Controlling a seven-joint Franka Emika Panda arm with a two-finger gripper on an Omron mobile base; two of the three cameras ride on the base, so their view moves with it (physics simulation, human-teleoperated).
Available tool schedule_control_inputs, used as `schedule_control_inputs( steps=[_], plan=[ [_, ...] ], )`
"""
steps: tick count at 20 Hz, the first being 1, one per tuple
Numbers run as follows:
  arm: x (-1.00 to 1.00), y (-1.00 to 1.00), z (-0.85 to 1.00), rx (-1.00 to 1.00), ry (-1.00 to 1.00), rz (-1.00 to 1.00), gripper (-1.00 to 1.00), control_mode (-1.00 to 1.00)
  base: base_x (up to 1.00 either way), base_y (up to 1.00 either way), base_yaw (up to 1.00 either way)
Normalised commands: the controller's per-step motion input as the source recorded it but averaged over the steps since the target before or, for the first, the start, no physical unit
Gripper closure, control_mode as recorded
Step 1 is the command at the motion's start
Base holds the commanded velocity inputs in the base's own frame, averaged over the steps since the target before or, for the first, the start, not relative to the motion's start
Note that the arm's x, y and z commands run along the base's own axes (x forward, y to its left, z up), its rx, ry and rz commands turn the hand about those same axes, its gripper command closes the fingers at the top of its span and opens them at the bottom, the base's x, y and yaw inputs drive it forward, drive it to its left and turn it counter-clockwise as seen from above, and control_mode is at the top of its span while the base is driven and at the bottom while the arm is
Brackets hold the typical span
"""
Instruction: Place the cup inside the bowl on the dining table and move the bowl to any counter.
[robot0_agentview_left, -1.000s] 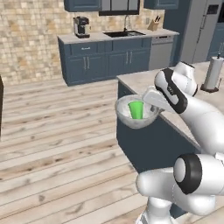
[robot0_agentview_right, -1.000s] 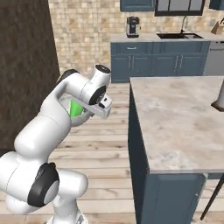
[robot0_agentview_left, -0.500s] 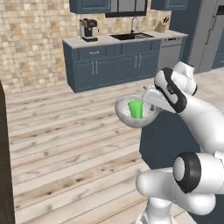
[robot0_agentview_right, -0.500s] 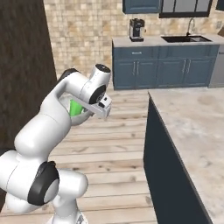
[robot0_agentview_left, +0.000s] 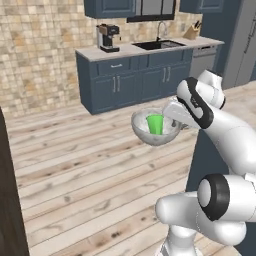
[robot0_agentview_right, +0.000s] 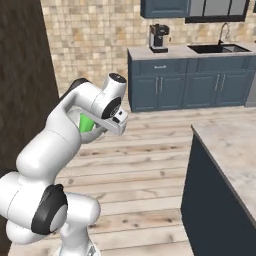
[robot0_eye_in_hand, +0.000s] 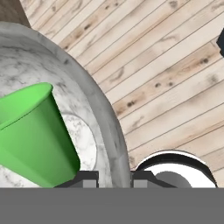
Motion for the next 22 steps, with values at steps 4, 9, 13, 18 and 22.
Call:
schedule_control_inputs(
  steps=[4,9,13,18,22],
  plan=[
    [0.0,0.0,0.0,0.0,0.0,0.0,1.0,1.0,1.0,0.69,-0.08],
    [0.0,0.0,0.0,0.0,0.0,0.0,1.0,1.0,1.0,0.65,-0.01],
    [0.0,0.0,0.0,0.0,0.0,0.0,1.0,1.0,1.0,0.6,0.0],
    [0.0,0.0,0.0,0.0,0.0,0.0,1.0,1.0,1.0,0.6,0.0],
    [0.0,0.0,0.0,0.0,0.0,0.0,1.0,1.0,1.0,0.59,0.0]
  ],
)
